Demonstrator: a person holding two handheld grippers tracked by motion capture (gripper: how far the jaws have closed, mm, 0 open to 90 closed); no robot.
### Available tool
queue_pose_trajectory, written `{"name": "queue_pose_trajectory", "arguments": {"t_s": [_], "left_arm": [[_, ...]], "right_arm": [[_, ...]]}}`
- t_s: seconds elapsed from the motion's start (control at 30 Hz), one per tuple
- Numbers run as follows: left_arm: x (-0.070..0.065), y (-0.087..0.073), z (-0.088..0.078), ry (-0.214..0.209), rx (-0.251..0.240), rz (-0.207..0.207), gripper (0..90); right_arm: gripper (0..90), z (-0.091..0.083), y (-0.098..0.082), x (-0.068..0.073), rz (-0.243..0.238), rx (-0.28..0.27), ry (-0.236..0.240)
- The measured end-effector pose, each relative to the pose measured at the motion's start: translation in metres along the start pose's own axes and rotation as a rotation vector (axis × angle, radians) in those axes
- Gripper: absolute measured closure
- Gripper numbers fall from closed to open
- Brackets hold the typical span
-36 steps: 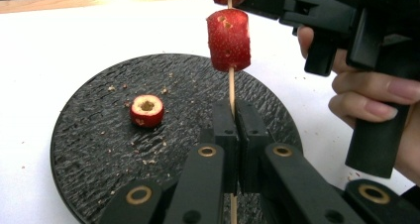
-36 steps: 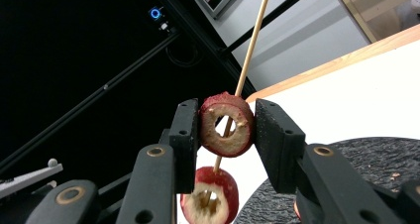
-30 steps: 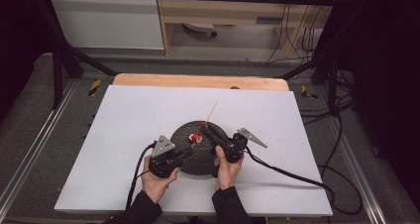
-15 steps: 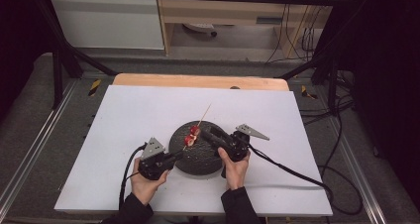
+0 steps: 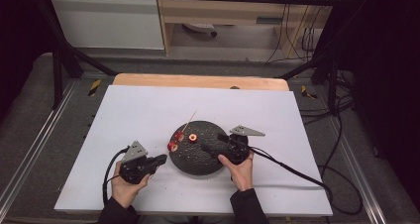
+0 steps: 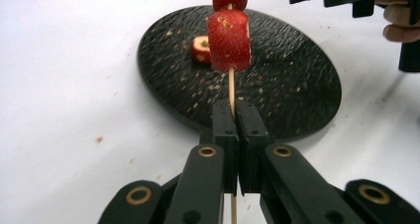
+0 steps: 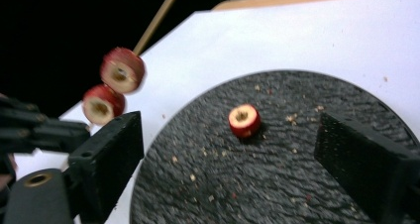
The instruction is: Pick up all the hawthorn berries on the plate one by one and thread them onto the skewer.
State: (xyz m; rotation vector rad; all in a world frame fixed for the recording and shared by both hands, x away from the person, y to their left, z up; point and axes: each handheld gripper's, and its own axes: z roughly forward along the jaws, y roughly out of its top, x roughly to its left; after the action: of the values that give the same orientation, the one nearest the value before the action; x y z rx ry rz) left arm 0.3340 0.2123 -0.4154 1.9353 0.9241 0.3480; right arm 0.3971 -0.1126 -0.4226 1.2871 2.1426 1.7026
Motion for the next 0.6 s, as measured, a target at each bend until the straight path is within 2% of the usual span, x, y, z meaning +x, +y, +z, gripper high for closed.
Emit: {"name": "queue_pose_trajectory", "arguments": {"t_s": [0.13,0.4,0.47,0.6], "left_arm": [[0.007,-0.009,-0.007,-0.006,0.026,0.004,88.1],[0.02,-0.026,-0.016,0.003,0.062,0.009,88.1],[0.023,-0.029,-0.019,0.011,0.068,0.011,88.1],[0.026,-0.035,-0.024,0.017,0.076,0.006,88.1]], "right_arm": [[8.3,0.0,-0.001,-0.002,-0.04,0.058,-0.011],[5.6,-0.003,0.004,-0.005,-0.068,0.136,-0.02],[5.2,-0.002,0.007,-0.003,-0.089,0.169,-0.038],[5.3,0.002,0.015,0.001,-0.131,0.231,-0.041]]}}
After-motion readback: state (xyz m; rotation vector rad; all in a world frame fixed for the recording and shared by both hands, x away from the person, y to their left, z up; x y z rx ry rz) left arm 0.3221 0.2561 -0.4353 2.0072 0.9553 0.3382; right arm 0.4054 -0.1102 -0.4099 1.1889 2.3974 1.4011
